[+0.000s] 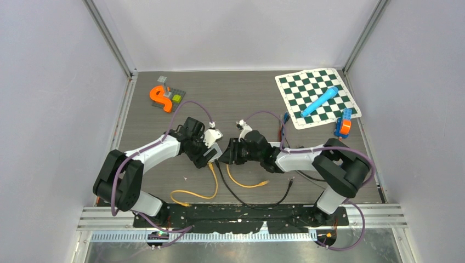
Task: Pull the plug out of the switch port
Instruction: Place the connector at the center of the board, then pull the connector from the switch port.
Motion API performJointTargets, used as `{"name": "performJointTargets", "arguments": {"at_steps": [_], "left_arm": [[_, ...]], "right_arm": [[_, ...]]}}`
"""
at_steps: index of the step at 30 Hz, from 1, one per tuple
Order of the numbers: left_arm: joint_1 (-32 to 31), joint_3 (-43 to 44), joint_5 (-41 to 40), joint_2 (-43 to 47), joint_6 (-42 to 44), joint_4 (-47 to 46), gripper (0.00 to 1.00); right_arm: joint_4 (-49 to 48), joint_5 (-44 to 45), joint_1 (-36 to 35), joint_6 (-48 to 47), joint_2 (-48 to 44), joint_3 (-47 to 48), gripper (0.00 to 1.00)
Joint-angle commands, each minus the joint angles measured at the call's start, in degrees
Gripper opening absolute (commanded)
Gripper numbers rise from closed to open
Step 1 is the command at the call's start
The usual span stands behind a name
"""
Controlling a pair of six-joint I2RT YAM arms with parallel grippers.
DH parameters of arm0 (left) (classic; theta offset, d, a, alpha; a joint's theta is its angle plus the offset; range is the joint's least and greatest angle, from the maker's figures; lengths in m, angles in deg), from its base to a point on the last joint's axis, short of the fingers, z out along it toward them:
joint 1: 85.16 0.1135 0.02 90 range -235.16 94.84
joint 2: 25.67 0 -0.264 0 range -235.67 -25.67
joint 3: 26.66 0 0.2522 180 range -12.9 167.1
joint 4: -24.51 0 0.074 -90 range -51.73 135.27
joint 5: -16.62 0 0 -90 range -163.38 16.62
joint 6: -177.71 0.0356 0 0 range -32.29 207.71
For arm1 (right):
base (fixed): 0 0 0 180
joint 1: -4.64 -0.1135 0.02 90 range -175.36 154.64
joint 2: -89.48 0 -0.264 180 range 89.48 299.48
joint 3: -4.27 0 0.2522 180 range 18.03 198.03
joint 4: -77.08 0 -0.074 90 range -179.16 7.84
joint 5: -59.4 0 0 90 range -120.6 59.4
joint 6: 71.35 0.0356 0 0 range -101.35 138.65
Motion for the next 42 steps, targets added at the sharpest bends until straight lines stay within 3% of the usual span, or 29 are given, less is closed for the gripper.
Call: {"name": "performJointTargets", "arguments": {"at_steps": [1, 5, 12, 17, 28, 31, 37, 40, 42], "left_arm": [[0.2, 0.0, 1.9, 0.7, -0.7, -1.9, 0.72], [0.2, 0.1, 1.9, 0.6, -0.6, -1.6, 0.72], [0.2, 0.0, 1.9, 1.2, -0.8, -1.9, 0.72], [0.2, 0.4, 2.0, 1.2, -0.9, -1.7, 0.72], [0.2, -0.7, 1.7, 1.9, -1.2, -2.5, 0.72], [0.2, -0.3, 1.7, 1.7, -1.3, -2.2, 0.72], [0.2, -0.8, 2.2, 2.2, -1.8, -3.0, 0.72], [0.2, -1.0, 2.2, 2.3, -1.8, -3.1, 0.72], [0.2, -0.9, 2.1, 2.3, -1.7, -3.0, 0.72]], "right_arm": [[-7.6, -0.5, 0.4, 4.9, 4.0, 1.9, 0.45], [-10.9, -0.6, 0.4, 7.2, 6.6, 1.7, 0.45], [-8.2, 1.0, 0.7, 6.2, 6.9, 2.0, 0.44], [-12.9, -1.2, 1.4, 8.2, 9.6, 0.8, 0.44], [-13.7, -3.6, 1.4, 9.3, 13.0, 2.7, 0.43], [-14.7, -4.6, 1.4, 9.7, 13.7, 2.9, 0.35], [-14.5, -4.9, 1.5, 9.3, 13.6, 2.4, 0.29], [-14.6, -5.1, 1.6, 9.3, 13.1, 2.3, 0.31], [-14.7, -5.1, 1.6, 9.4, 13.0, 2.3, 0.38]]}}
